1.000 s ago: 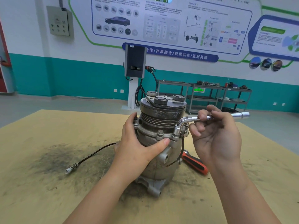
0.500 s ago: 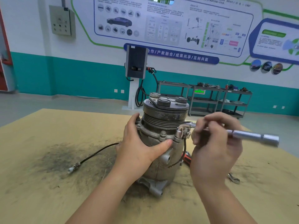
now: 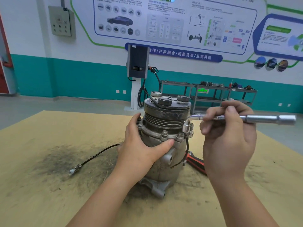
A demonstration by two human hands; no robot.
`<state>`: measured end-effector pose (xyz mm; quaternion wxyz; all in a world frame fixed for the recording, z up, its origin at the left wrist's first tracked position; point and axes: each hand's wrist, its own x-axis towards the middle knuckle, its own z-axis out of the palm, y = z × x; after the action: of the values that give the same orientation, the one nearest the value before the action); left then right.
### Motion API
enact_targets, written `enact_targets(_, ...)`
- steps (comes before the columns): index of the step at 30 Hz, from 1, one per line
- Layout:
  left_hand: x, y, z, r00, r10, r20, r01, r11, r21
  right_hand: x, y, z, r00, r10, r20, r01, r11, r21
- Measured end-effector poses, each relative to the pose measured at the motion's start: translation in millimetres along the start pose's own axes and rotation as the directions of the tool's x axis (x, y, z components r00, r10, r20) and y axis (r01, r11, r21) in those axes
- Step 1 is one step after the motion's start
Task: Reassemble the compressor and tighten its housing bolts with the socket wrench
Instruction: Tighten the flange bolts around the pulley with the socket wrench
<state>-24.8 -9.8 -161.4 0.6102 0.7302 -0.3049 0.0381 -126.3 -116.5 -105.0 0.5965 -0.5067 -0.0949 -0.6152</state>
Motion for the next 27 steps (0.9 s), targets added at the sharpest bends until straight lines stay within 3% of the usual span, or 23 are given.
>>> enact_targets(6,-0.2,1.4,-1.3,1.0,-0.012,0.012,0.012,1.0,0.002,11.4,10.9,-8.8,0.955,0.292,-0.051,-0.277,0.942,0.189)
enact_targets(14,-0.7,2.2,-0.9,1.0,-0.012,0.014,0.012,1.0,-0.026,23.6,14.6,-16.2,0.83,0.543,0.127,-0.548,0.752,0.365)
enact_targets(18,-0.2,2.2,-0.9,1.0,-0.012,0.023,0.013,0.999,-0.036,27.4,18.2,-20.0,0.778,0.607,0.158,-0.614,0.685,0.392)
enact_targets(22,-0.2,2.7,-1.3,1.0,-0.01,0.019,0.011,0.999,-0.03,25.4,17.8,-16.9,0.831,0.537,0.148,-0.554,0.769,0.32)
enact_targets(27,-0.1,0.5,-0.5,1.0,-0.02,0.015,0.02,0.999,-0.025,9.6,13.6,-4.4,0.976,0.192,0.104,-0.201,0.976,0.084)
